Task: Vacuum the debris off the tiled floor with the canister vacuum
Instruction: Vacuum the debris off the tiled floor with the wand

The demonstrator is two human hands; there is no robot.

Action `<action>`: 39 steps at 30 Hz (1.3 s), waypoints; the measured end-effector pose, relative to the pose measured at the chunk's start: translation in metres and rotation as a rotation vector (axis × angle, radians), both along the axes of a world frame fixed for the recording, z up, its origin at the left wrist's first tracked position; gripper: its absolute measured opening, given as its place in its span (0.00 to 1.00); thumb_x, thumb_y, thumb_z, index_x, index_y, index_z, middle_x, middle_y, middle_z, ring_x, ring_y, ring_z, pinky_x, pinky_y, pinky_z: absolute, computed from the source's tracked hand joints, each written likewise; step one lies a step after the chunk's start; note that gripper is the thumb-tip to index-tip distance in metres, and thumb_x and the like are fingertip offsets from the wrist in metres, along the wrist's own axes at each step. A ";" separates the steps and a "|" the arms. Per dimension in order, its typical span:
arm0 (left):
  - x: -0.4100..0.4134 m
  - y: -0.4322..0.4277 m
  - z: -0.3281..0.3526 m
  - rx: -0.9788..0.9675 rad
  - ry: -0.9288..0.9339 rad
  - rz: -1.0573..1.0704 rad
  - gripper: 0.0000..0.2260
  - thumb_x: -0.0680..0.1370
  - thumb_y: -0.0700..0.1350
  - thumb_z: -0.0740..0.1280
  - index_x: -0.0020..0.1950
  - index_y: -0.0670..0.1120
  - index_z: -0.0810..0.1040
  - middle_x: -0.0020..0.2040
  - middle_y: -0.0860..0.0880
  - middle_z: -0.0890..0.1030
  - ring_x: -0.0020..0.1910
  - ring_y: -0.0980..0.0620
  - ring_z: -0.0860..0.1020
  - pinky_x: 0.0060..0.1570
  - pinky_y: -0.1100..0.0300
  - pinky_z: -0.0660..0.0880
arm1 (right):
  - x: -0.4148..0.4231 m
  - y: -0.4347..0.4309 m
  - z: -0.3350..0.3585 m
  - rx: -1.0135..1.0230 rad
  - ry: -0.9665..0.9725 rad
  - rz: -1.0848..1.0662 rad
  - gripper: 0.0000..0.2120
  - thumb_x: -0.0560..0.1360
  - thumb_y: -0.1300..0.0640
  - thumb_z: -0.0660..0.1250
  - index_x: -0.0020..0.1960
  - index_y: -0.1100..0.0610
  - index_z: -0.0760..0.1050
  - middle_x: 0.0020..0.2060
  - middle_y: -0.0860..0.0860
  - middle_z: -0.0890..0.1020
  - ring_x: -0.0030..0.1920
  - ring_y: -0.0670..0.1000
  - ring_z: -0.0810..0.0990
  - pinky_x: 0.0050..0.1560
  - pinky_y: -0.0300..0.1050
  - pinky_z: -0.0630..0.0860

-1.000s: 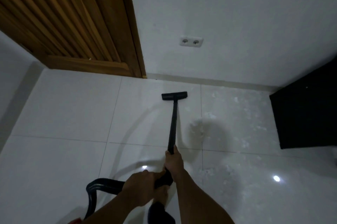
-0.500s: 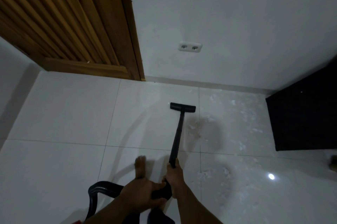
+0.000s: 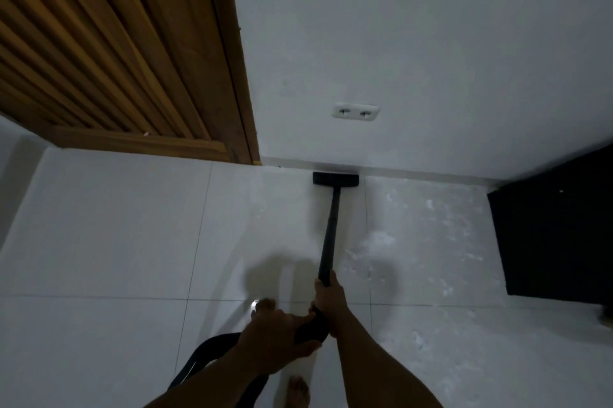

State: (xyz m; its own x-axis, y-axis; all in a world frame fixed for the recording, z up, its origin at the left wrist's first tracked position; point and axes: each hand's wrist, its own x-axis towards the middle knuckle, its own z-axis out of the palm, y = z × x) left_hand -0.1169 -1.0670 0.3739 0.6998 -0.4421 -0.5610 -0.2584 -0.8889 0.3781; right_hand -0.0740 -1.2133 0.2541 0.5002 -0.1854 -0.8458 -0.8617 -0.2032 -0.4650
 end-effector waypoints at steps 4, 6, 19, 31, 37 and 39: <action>0.027 0.013 0.008 -0.142 0.040 -0.020 0.20 0.83 0.59 0.57 0.73 0.55 0.67 0.56 0.45 0.79 0.52 0.45 0.80 0.45 0.63 0.62 | 0.014 0.014 0.001 0.010 0.018 -0.025 0.27 0.84 0.55 0.59 0.81 0.46 0.56 0.36 0.56 0.76 0.29 0.53 0.76 0.33 0.47 0.77; 0.028 0.023 0.000 -0.145 0.075 -0.003 0.20 0.83 0.59 0.57 0.73 0.54 0.67 0.56 0.46 0.79 0.51 0.46 0.80 0.45 0.67 0.61 | 0.014 0.022 0.003 0.014 0.010 -0.026 0.27 0.84 0.55 0.59 0.80 0.45 0.57 0.37 0.57 0.76 0.29 0.53 0.76 0.32 0.46 0.77; -0.013 0.020 0.026 -0.330 0.161 0.301 0.18 0.78 0.65 0.63 0.58 0.55 0.79 0.48 0.52 0.84 0.43 0.58 0.81 0.41 0.70 0.73 | 0.008 0.022 0.048 -0.077 -0.004 0.142 0.23 0.83 0.57 0.58 0.77 0.58 0.63 0.51 0.58 0.78 0.47 0.57 0.79 0.52 0.55 0.82; -0.237 -0.026 0.040 -0.131 -0.075 0.112 0.25 0.80 0.66 0.54 0.71 0.54 0.66 0.61 0.34 0.79 0.70 0.33 0.70 0.69 0.38 0.68 | -0.215 -0.025 0.080 -0.021 0.034 0.235 0.22 0.83 0.56 0.59 0.75 0.61 0.65 0.54 0.56 0.78 0.45 0.52 0.78 0.39 0.41 0.76; -0.338 -0.036 0.031 -0.157 0.004 0.155 0.31 0.71 0.75 0.51 0.70 0.64 0.67 0.50 0.53 0.83 0.47 0.52 0.82 0.51 0.53 0.78 | -0.316 -0.036 0.081 0.057 0.067 0.081 0.16 0.83 0.55 0.59 0.69 0.58 0.69 0.49 0.60 0.79 0.39 0.54 0.79 0.40 0.48 0.80; -0.369 -0.031 0.030 -0.143 -0.037 0.161 0.32 0.71 0.73 0.52 0.72 0.64 0.66 0.50 0.52 0.84 0.46 0.53 0.82 0.49 0.55 0.78 | -0.347 -0.033 0.082 0.124 0.043 0.009 0.12 0.84 0.55 0.58 0.64 0.57 0.70 0.41 0.58 0.75 0.31 0.52 0.75 0.31 0.45 0.77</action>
